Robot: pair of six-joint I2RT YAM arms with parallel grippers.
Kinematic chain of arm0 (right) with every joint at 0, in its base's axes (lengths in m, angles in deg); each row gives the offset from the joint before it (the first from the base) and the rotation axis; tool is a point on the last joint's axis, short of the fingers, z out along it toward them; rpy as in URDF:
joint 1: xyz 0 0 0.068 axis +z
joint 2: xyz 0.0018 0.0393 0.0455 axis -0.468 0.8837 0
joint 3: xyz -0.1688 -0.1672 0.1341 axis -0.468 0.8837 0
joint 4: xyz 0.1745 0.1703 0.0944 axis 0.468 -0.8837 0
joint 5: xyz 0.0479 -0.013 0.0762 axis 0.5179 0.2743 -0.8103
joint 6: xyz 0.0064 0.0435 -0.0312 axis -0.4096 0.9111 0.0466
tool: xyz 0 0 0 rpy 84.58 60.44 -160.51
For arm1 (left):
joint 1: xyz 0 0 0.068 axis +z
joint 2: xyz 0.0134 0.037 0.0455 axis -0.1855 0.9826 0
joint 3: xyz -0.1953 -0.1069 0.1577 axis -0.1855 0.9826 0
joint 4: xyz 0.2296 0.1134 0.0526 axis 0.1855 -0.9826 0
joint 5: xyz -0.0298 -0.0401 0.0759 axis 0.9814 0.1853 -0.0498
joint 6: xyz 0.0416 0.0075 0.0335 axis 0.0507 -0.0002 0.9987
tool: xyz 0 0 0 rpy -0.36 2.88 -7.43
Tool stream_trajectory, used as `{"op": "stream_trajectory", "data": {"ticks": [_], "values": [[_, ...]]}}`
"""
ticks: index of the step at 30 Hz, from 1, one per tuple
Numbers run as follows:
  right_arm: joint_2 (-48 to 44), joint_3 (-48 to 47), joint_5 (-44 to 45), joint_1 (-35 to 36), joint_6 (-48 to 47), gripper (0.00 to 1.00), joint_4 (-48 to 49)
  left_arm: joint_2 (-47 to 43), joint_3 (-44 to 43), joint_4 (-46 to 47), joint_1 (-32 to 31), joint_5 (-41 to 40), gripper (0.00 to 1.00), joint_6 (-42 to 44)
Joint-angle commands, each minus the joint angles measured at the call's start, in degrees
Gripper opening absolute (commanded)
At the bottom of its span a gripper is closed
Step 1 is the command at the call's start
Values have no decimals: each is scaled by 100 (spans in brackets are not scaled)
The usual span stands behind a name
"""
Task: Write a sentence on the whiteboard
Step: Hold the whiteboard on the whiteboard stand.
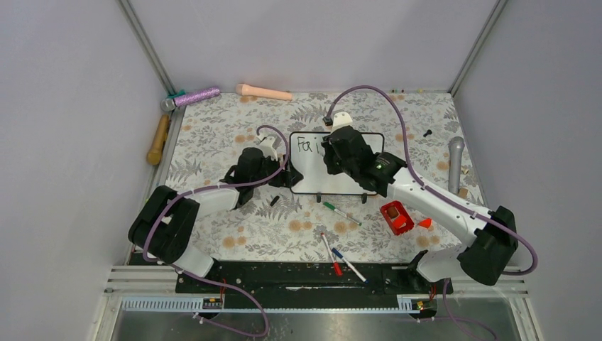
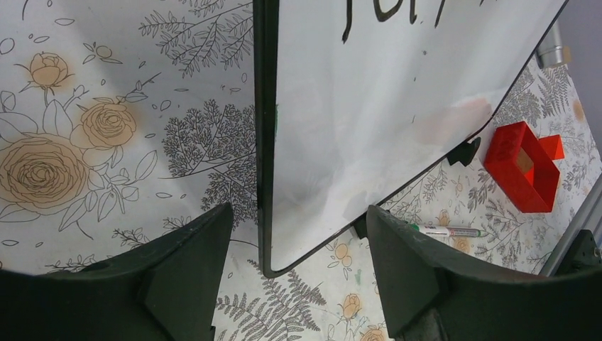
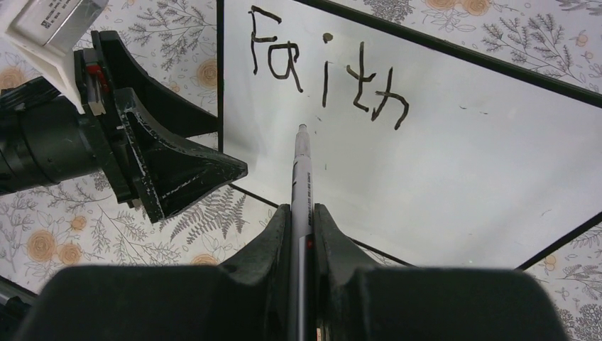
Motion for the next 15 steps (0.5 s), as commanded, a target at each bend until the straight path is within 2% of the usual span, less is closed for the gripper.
{"op": "stream_trajectory", "data": {"ticks": [1,15], "values": [[163,-326,207,130,7,0,84,14,-220,115,27,135,69,106],[807,-626,338,307,49,0,-231,87,-365,-19,34,295,61,265]]}}
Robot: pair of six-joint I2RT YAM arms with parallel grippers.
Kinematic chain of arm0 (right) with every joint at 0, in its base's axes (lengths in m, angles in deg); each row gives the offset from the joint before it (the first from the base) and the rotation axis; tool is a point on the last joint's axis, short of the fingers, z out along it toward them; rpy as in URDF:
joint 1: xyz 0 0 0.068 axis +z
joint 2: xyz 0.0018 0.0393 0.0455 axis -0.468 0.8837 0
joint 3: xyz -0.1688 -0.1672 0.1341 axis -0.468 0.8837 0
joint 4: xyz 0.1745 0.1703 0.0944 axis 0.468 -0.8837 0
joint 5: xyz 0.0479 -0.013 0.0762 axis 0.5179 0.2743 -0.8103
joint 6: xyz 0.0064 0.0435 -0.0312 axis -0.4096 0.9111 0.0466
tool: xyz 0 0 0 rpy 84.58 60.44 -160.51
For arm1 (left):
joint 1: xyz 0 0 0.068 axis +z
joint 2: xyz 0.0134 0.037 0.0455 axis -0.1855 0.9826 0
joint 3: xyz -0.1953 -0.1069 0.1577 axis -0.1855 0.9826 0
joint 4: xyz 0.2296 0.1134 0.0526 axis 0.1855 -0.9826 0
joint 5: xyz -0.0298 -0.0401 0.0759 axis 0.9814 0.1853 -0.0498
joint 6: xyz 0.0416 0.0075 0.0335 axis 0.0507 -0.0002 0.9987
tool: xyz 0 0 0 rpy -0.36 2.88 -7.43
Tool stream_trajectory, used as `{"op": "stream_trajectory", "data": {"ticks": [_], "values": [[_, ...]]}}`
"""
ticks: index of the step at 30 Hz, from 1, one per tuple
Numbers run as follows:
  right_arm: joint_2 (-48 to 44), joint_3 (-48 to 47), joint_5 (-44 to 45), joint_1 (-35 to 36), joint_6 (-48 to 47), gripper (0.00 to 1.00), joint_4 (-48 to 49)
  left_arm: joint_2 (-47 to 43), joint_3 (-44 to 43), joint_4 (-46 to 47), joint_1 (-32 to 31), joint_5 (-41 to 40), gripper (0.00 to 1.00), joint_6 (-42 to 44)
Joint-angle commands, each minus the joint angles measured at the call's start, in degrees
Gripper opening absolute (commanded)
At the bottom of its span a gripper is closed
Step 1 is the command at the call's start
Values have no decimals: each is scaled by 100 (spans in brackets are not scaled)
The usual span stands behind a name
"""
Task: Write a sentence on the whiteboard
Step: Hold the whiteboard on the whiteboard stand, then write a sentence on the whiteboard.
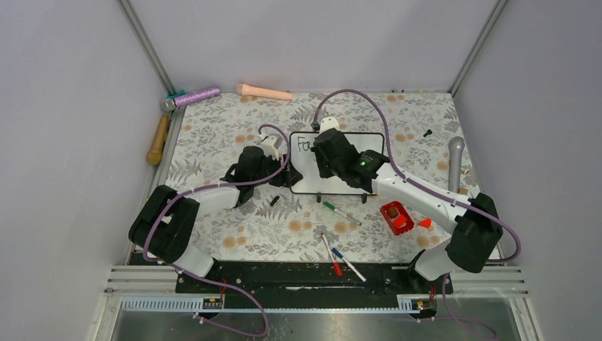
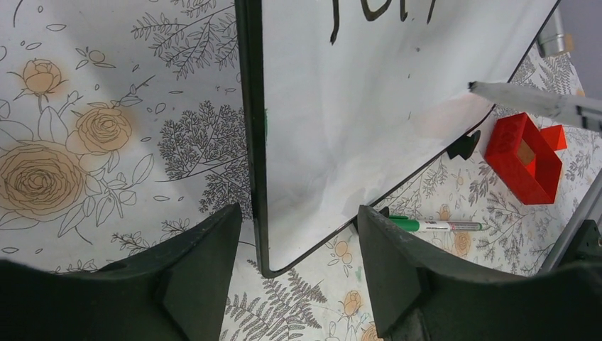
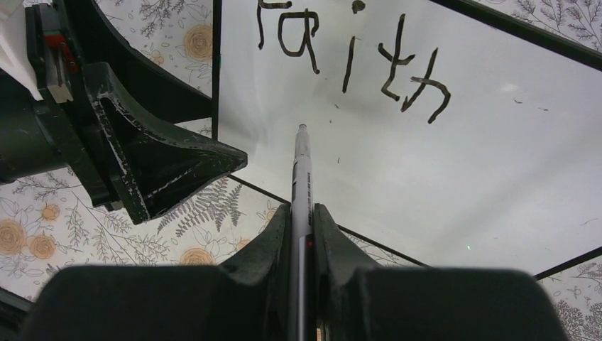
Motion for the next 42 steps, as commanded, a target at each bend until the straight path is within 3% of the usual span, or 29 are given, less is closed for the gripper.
{"op": "stream_trajectory", "data": {"ticks": [1,13,42], "values": [[169,-438,335,156,49,0,-92,87,-284,122,28,253,59,90],[523,-669,675,213,-2,0,-206,172,-390,-5,18,295,50,80],[1008,-997,935,213,-60,0,-373,225,-424,-47,18,395,45,84]]}}
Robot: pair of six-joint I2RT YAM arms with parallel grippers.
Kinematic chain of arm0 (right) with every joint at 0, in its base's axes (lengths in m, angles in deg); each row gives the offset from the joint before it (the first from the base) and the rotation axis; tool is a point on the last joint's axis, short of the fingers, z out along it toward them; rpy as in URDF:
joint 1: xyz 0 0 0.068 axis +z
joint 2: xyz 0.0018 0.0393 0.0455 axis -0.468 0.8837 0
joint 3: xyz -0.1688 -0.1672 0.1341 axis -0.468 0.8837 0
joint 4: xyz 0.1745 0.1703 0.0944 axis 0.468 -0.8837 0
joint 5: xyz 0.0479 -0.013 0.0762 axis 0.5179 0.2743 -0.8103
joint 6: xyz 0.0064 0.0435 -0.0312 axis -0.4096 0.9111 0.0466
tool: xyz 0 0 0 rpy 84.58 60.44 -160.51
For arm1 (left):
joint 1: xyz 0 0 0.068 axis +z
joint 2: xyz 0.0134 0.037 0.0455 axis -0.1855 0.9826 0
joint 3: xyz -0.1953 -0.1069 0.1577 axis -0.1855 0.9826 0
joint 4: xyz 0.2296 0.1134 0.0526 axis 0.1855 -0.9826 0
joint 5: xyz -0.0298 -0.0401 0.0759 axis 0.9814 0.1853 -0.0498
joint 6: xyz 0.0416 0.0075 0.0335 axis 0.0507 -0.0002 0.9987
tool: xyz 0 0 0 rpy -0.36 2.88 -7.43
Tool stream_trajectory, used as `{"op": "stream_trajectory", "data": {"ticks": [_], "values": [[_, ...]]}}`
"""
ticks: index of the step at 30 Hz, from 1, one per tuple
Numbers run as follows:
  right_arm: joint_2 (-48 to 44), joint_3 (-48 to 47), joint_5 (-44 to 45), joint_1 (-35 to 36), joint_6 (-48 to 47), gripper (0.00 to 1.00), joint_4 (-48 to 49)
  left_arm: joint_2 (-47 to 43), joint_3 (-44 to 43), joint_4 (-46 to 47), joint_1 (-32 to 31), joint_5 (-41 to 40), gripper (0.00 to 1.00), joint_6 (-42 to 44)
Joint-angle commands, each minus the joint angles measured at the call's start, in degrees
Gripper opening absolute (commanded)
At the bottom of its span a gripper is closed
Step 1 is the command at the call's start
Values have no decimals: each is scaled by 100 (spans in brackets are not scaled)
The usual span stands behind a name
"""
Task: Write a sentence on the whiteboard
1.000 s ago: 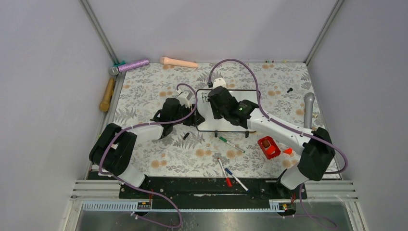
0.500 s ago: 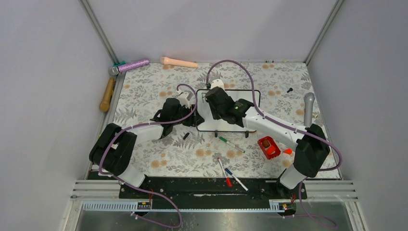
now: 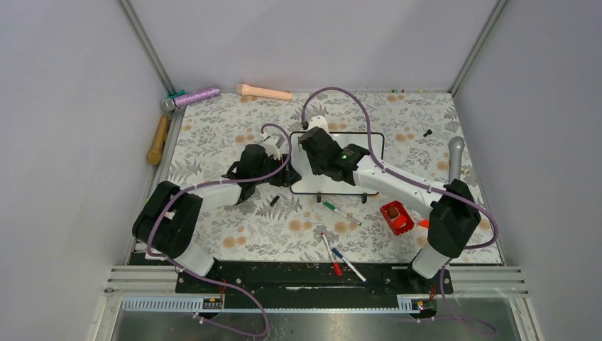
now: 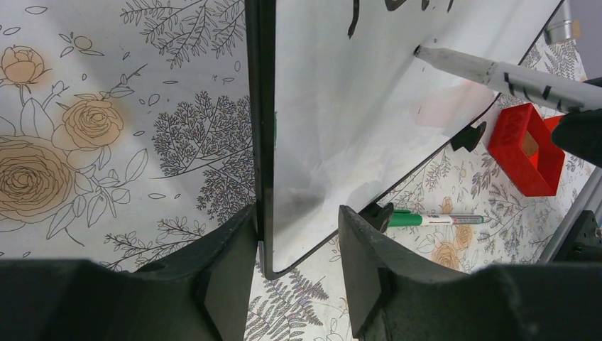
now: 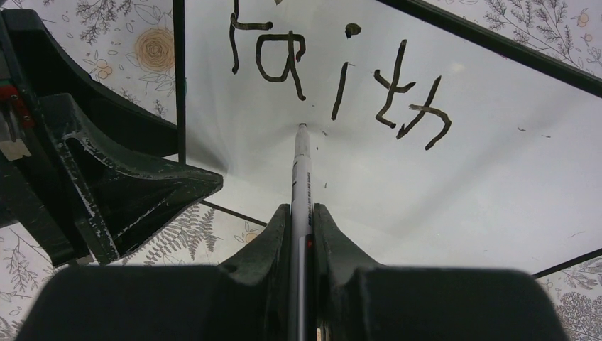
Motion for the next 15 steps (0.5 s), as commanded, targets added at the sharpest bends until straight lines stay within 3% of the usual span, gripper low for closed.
{"op": "stream_trajectory", "data": {"ticks": [1,15], "values": [[38,-253,252,63,-42,0,-43,4,-218,211,2,185,44,70],[17,-132,195,64,-15,0,-141,11,-218,211,2,205,42,68]]}}
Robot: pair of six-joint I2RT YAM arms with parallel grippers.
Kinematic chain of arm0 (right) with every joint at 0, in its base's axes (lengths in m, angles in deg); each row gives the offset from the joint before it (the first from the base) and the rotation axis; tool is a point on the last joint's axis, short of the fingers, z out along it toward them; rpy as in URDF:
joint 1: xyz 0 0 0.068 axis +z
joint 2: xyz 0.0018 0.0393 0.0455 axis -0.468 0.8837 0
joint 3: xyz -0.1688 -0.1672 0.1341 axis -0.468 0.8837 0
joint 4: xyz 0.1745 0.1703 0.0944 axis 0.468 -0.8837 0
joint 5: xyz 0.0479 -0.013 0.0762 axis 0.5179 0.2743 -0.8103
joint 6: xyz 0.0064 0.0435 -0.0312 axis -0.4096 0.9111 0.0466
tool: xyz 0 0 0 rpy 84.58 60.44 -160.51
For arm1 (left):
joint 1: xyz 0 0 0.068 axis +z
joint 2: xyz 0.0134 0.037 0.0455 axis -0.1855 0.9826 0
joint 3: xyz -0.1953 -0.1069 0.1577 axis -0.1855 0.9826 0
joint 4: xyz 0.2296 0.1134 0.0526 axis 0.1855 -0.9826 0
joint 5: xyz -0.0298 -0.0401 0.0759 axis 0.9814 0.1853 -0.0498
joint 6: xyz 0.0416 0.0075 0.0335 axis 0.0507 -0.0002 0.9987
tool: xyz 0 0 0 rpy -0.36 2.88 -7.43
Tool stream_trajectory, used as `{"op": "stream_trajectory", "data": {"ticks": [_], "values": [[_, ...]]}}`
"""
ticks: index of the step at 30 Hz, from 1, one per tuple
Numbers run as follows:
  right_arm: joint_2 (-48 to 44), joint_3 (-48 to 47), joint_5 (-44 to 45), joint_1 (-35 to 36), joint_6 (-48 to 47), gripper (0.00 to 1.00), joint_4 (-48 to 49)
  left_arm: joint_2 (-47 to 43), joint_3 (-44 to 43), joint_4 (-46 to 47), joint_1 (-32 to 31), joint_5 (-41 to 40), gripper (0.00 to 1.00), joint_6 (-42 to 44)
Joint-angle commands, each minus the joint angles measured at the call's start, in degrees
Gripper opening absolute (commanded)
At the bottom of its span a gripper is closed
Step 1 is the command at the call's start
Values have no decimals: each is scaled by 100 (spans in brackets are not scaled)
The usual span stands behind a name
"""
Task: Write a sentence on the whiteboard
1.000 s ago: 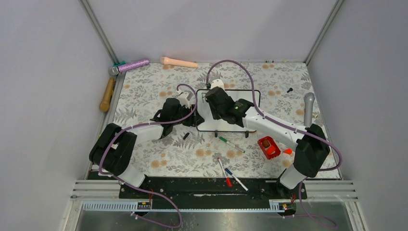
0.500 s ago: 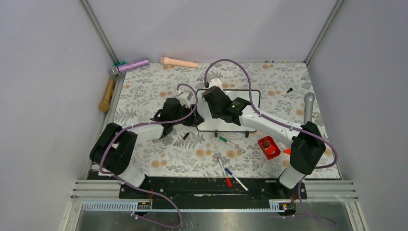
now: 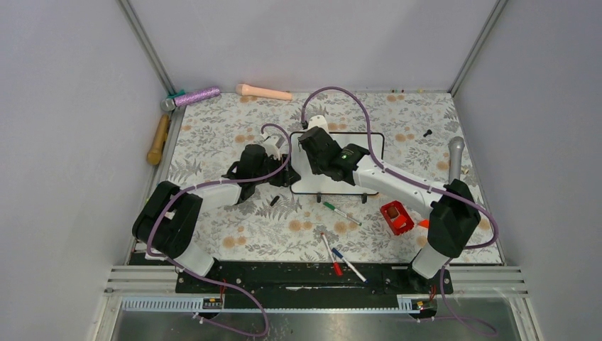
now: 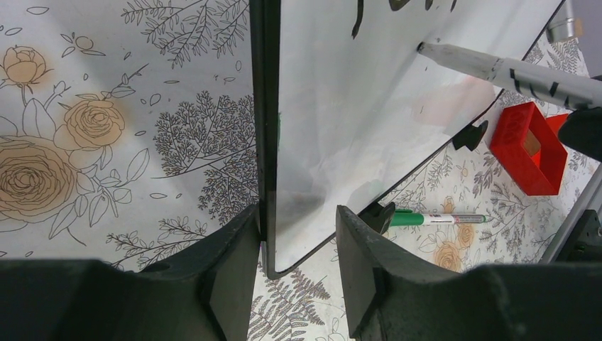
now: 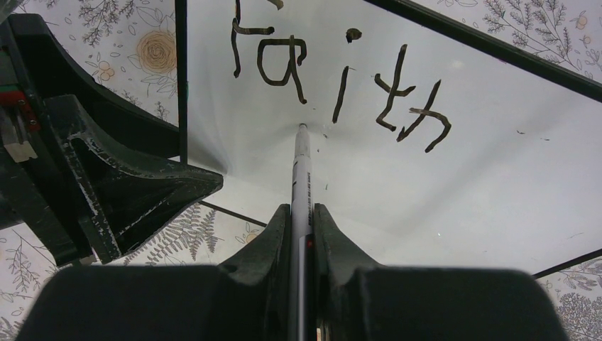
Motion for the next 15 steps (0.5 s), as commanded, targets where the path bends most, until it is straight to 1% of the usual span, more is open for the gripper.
{"op": "stream_trajectory", "data": {"ticks": [1,15], "values": [[-21,-75,164,54,-6,0,-144,6,-220,220,2,201,42,43],[-142,169,-41,71,116,0,-206,2,-207,229,5,219,41,50]]}}
